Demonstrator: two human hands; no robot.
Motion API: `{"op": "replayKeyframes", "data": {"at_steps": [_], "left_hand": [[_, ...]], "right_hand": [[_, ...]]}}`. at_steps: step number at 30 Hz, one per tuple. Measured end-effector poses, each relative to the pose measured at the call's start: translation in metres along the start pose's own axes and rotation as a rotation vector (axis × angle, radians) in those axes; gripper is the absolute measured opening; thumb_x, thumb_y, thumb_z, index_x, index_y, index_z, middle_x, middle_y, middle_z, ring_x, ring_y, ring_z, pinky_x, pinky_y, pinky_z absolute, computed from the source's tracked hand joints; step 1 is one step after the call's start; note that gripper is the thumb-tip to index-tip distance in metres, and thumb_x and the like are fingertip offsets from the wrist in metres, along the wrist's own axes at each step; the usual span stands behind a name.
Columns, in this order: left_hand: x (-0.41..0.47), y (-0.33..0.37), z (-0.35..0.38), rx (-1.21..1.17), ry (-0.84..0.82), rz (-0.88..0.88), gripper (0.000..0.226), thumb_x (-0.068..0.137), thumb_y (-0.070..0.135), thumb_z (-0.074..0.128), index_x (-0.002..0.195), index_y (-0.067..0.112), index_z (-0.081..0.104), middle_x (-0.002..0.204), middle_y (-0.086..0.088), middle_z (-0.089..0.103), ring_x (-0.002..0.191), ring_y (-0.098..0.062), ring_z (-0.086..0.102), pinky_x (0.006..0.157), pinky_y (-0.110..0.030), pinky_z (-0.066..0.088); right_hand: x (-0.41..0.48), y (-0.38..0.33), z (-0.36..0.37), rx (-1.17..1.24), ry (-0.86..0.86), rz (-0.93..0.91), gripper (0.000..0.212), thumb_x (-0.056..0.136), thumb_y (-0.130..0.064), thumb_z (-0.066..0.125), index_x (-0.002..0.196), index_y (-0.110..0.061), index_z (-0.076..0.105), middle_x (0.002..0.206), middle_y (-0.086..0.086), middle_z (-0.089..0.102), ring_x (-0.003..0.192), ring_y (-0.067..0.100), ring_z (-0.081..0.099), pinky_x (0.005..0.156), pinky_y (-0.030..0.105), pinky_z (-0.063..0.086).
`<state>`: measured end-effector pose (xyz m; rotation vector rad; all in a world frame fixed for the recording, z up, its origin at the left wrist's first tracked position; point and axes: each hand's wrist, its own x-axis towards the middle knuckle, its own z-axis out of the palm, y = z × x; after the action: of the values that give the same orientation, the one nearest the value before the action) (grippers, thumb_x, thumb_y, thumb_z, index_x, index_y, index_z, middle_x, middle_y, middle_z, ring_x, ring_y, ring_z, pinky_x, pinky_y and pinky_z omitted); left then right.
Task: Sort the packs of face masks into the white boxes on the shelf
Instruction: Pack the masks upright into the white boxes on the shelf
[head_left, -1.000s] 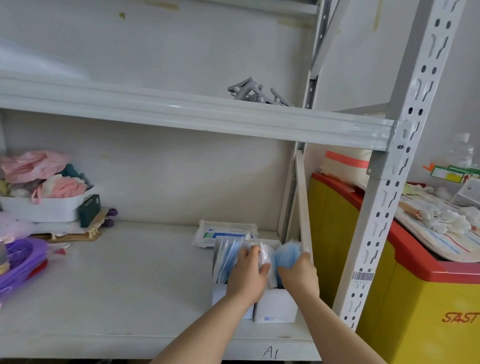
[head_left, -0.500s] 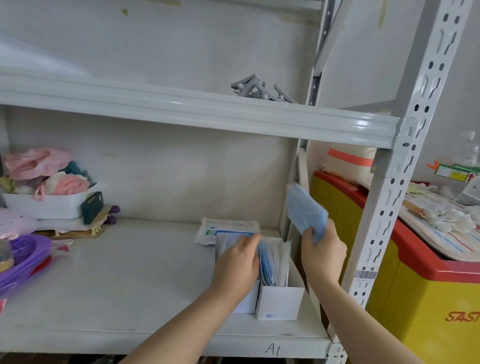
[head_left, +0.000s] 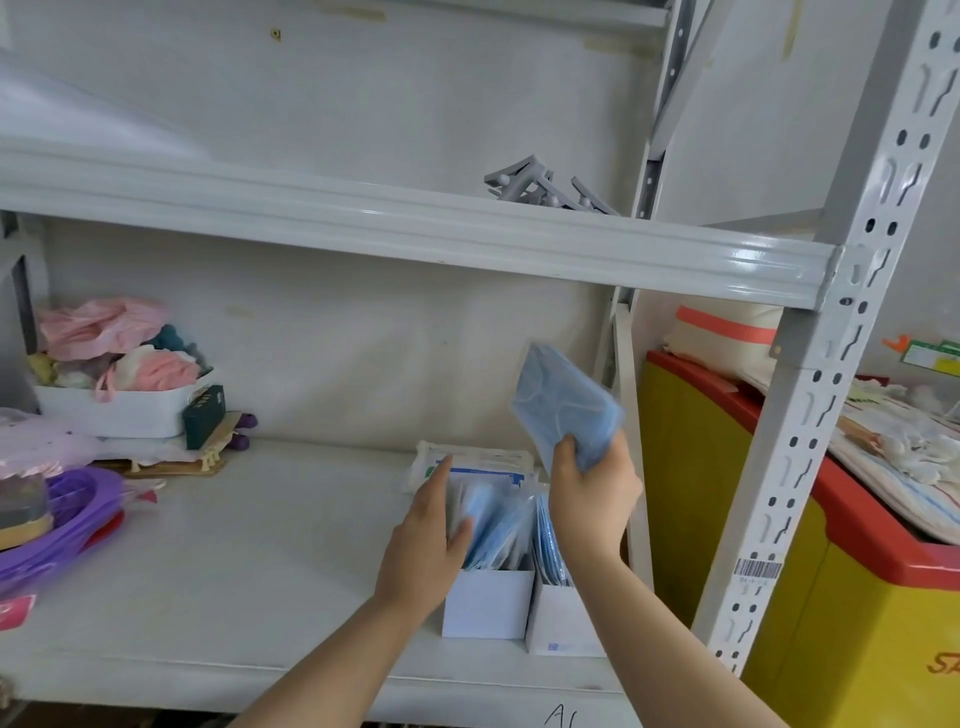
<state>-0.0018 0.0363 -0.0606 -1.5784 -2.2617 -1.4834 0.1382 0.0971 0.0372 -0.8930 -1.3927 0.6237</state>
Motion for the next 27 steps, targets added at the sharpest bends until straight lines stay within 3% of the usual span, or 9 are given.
{"op": "replayKeyframes", "data": {"at_steps": [2, 5, 7, 10, 14, 17, 19, 23, 27], "left_hand": [[-0.002, -0.001, -0.001, 0.072, 0.046, 0.047, 0.073, 0.095, 0.013, 0.044, 0.148, 0.05, 0.007, 0.16, 0.012, 0.018, 0.095, -0.025, 0.068, 0.078, -0.035, 0.056], [-0.002, 0.004, -0.002, 0.142, 0.003, -0.102, 0.069, 0.094, 0.003, 0.036, 0.146, 0.046, 0.022, 0.162, 0.004, 0.004, 0.079, -0.027, 0.066, 0.069, -0.036, 0.054], [0.0, 0.009, -0.002, 0.125, -0.009, -0.196, 0.054, 0.096, 0.007, 0.035, 0.143, 0.033, 0.035, 0.162, 0.001, 0.005, 0.091, -0.03, 0.066, 0.076, -0.038, 0.053], [0.001, 0.016, -0.002, 0.102, -0.03, -0.175, 0.043, 0.097, 0.024, 0.04, 0.139, 0.026, 0.036, 0.158, 0.004, 0.012, 0.099, -0.03, 0.065, 0.079, -0.035, 0.051], [0.001, 0.021, -0.008, -0.06, -0.129, -0.188, 0.06, 0.091, 0.037, 0.04, 0.148, 0.023, 0.03, 0.156, 0.001, 0.024, 0.131, -0.024, 0.047, 0.102, -0.036, 0.045], [0.004, 0.018, -0.014, -0.041, -0.167, -0.171, 0.052, 0.093, 0.025, 0.048, 0.144, 0.024, 0.038, 0.146, -0.004, 0.039, 0.127, -0.024, 0.049, 0.101, -0.027, 0.043], [0.007, 0.017, -0.017, -0.101, -0.201, -0.183, 0.049, 0.087, 0.035, 0.043, 0.136, 0.032, 0.047, 0.138, 0.003, 0.049, 0.12, -0.02, 0.054, 0.101, -0.034, 0.046], [0.014, 0.013, -0.021, -0.232, -0.179, -0.26, 0.035, 0.094, 0.051, 0.029, 0.114, 0.046, 0.058, 0.127, 0.012, 0.061, 0.114, -0.016, 0.059, 0.097, -0.046, 0.049], [0.015, 0.024, -0.022, -0.313, -0.15, -0.29, 0.027, 0.098, 0.046, 0.036, 0.085, 0.05, 0.059, 0.112, 0.005, 0.068, 0.098, -0.017, 0.064, 0.093, -0.043, 0.052]], "right_hand": [[-0.002, -0.001, 0.005, -0.011, 0.003, 0.008, 0.014, 0.092, -0.017, 0.055, 0.105, -0.015, 0.057, 0.077, -0.008, 0.06, 0.067, 0.005, 0.06, 0.056, 0.018, 0.048], [-0.012, 0.001, 0.017, -0.094, -0.063, 0.023, 0.016, 0.093, -0.018, 0.053, 0.108, -0.014, 0.055, 0.079, -0.003, 0.061, 0.069, 0.013, 0.063, 0.062, 0.034, 0.058], [-0.023, 0.001, 0.029, -0.21, -0.146, 0.024, 0.017, 0.093, -0.016, 0.049, 0.109, -0.011, 0.053, 0.081, 0.005, 0.063, 0.071, 0.024, 0.064, 0.065, 0.044, 0.058], [-0.043, -0.003, 0.044, -0.404, -0.347, 0.04, 0.018, 0.093, -0.012, 0.042, 0.111, -0.009, 0.047, 0.089, 0.013, 0.064, 0.078, 0.031, 0.065, 0.066, 0.044, 0.056], [-0.058, -0.007, 0.052, -0.488, -0.536, 0.192, 0.031, 0.094, -0.016, 0.045, 0.123, -0.007, 0.039, 0.111, 0.015, 0.06, 0.098, 0.032, 0.063, 0.075, 0.039, 0.054], [-0.056, -0.006, 0.05, -0.432, -0.546, 0.362, 0.047, 0.09, -0.02, 0.053, 0.129, -0.003, 0.033, 0.118, 0.016, 0.057, 0.102, 0.033, 0.062, 0.078, 0.039, 0.056], [-0.055, -0.005, 0.047, -0.426, -0.525, 0.371, 0.055, 0.091, -0.028, 0.052, 0.135, -0.005, 0.029, 0.115, 0.015, 0.058, 0.097, 0.031, 0.064, 0.074, 0.04, 0.057], [-0.052, -0.001, 0.043, -0.595, -0.492, 0.231, 0.054, 0.097, -0.013, 0.043, 0.146, -0.013, 0.019, 0.116, 0.013, 0.06, 0.099, 0.029, 0.063, 0.069, 0.037, 0.052], [-0.063, 0.007, 0.043, -0.672, -0.677, 0.095, 0.08, 0.093, -0.006, 0.051, 0.152, -0.014, -0.002, 0.121, 0.01, 0.06, 0.103, 0.025, 0.063, 0.079, 0.033, 0.052]]}}
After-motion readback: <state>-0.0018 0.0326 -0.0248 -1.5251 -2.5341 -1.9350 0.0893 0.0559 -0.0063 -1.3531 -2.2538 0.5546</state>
